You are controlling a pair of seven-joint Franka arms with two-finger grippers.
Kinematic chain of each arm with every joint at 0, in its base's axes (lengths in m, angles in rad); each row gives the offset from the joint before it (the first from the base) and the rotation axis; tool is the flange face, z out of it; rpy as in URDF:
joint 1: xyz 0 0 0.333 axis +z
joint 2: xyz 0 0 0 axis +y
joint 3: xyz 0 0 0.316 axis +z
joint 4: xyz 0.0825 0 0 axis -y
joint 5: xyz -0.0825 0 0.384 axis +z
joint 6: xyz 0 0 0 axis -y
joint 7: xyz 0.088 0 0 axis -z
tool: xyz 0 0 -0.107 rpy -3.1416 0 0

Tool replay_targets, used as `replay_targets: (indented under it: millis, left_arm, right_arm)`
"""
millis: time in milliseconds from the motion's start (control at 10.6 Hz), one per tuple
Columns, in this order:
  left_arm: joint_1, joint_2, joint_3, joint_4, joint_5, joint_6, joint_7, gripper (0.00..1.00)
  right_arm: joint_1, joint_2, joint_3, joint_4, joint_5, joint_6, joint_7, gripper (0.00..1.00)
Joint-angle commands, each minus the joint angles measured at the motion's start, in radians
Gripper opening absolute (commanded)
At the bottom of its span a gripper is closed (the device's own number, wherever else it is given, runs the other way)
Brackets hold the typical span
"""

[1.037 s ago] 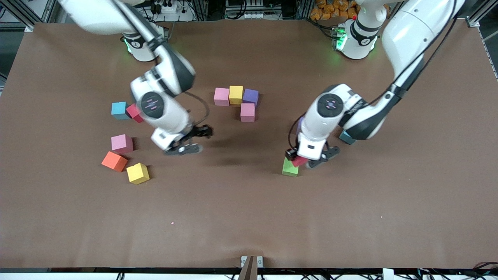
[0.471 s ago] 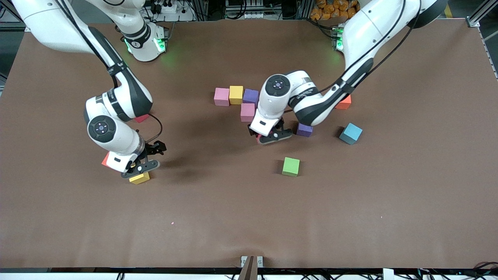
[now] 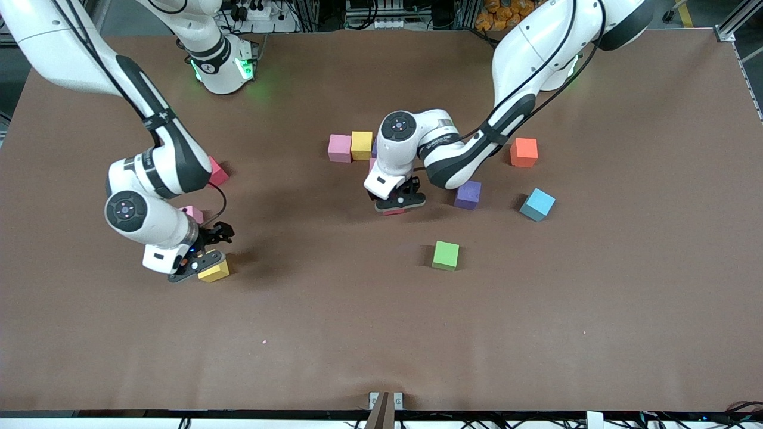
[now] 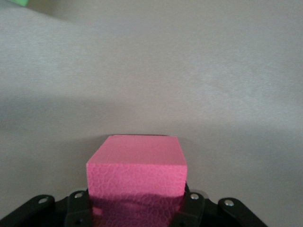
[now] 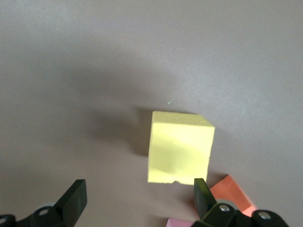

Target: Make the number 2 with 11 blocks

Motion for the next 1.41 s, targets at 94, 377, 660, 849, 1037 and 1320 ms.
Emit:
replay_targets:
  millis: [94,377,660,849,1037,1320]
  left_arm:
    - [-0.028,0.021,0.007,0.040,0.035,-0.002,-0.003,0.29]
    - [-0.051,0.024,0.008,0.040,0.033,-0.002,-0.008,0.29]
    - [-0.064,0.035,0.008,0.040,0.035,-0.002,-0.009,0.29]
    - [-0.073,0.041,0.008,0.040,0.035,-0.002,-0.009,0.33]
    - [-0.077,0.041,0.008,0.037,0.036,-0.002,-0.008,0.75]
    - [-0.068,0.023,0.007,0.039,0.030,-0.005,-0.014,1.00]
  right_arm:
    - [-0.037,0.086,0.022,0.081,-0.123,0.017,-0.011,1.00]
    - [-0.042,0.111,0.021,0.071,-0.149,0.103,-0.013,1.00]
    - [-0.048,0.145,0.019,0.043,-0.158,0.156,-0.013,1.00]
    - [-0.046,0.157,0.001,0.025,-0.170,0.206,-0.011,1.00]
    - [-0.054,0.165,-0.001,0.026,-0.198,0.206,-0.022,1.00]
    - [-0.058,0.163,-0.001,0.026,-0.201,0.206,-0.022,0.93]
